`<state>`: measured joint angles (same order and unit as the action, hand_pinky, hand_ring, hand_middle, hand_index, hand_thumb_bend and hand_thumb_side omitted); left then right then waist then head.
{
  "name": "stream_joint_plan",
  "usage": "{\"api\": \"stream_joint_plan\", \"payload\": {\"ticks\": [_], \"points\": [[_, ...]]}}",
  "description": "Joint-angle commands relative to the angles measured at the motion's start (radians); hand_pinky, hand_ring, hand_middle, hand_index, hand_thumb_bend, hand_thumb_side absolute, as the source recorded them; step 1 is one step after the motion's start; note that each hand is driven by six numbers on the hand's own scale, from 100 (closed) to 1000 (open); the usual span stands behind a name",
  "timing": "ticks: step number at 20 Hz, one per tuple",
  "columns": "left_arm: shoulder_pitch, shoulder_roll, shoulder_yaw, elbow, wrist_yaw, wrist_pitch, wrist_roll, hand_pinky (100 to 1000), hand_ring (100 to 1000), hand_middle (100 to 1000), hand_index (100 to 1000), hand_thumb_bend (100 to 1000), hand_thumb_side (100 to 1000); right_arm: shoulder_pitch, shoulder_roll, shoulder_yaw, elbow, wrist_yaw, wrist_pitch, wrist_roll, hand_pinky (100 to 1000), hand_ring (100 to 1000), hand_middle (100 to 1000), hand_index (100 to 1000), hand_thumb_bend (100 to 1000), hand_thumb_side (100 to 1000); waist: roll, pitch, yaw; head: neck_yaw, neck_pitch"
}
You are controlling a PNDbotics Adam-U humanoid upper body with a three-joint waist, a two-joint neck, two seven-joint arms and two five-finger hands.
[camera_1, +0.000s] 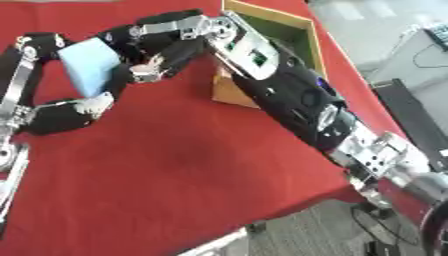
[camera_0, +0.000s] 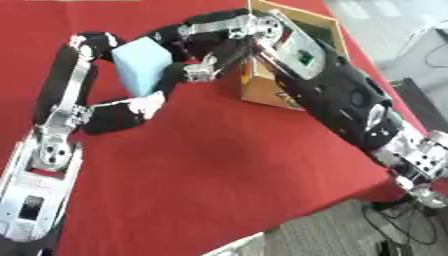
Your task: Pick up the objects with one hand, pass them to the other hand, and then place them into the box on the other side of the table.
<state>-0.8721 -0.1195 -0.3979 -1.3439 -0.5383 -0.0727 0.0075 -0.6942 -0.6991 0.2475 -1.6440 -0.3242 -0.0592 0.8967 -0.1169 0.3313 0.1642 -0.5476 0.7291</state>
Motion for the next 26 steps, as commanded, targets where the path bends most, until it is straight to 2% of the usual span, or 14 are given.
{"api": "stream_joint_plan", "payload": {"ticks": [1, 5, 6, 10, 11, 13, 14, 18, 26], "points": [[-0.016, -0.013, 0.004, 0.011, -0.007, 0.009, 0.003, 676, 619, 508, 625, 100, 315, -0.014, 0.013, 0.012, -0.094, -0.032, 0.002, 0.010, 899, 905, 440, 469, 100, 410, 0.003, -0.023, -0.003, -0.003, 0.002], [-0.014, -0.014, 0.000, 0.013, -0.026, -0.002, -0.018, 686, 630, 519, 627, 101, 277, -0.014, 0.015, 0.006, -0.086, -0.026, 0.012, 0.010, 884, 881, 418, 450, 100, 327, 0.004, -0.023, -0.004, -0.001, 0.003], [-0.014, -0.013, -0.001, 0.014, -0.030, -0.005, -0.024, 688, 632, 522, 630, 126, 269, -0.014, 0.015, 0.004, -0.084, -0.026, 0.016, 0.010, 882, 878, 415, 453, 100, 306, 0.004, -0.023, -0.005, -0.001, 0.003], [-0.011, -0.012, 0.000, 0.017, -0.052, -0.013, -0.038, 697, 647, 537, 671, 303, 253, -0.013, 0.014, -0.004, -0.077, -0.028, 0.033, 0.010, 876, 871, 403, 449, 100, 233, 0.005, -0.023, -0.005, -0.004, 0.002], [-0.010, -0.012, 0.001, 0.018, -0.059, -0.016, -0.039, 700, 652, 542, 685, 369, 276, -0.013, 0.014, -0.006, -0.076, -0.029, 0.036, 0.010, 874, 868, 400, 447, 100, 227, 0.006, -0.023, -0.005, -0.004, 0.002], [-0.009, -0.012, 0.001, 0.021, -0.069, -0.023, -0.043, 703, 655, 544, 694, 411, 295, -0.013, 0.014, -0.008, -0.076, -0.032, 0.043, 0.010, 872, 866, 397, 446, 100, 224, 0.006, -0.023, -0.005, -0.005, 0.001], [-0.008, -0.012, 0.001, 0.022, -0.072, -0.028, -0.045, 707, 662, 551, 712, 487, 328, -0.013, 0.014, -0.009, -0.076, -0.032, 0.045, 0.010, 870, 864, 392, 443, 100, 220, 0.006, -0.023, -0.005, -0.004, 0.001], [-0.005, -0.013, 0.003, 0.028, -0.087, -0.039, -0.047, 720, 680, 573, 754, 590, 390, -0.011, 0.014, -0.014, -0.073, -0.032, 0.054, 0.010, 867, 861, 388, 439, 100, 217, 0.005, -0.024, -0.004, -0.004, 0.000], [-0.002, -0.011, 0.015, 0.042, -0.112, -0.017, 0.010, 729, 711, 607, 793, 659, 419, -0.004, 0.013, -0.020, -0.066, -0.029, 0.057, 0.010, 864, 858, 386, 437, 100, 216, 0.005, -0.027, -0.004, 0.001, 0.004]]}}
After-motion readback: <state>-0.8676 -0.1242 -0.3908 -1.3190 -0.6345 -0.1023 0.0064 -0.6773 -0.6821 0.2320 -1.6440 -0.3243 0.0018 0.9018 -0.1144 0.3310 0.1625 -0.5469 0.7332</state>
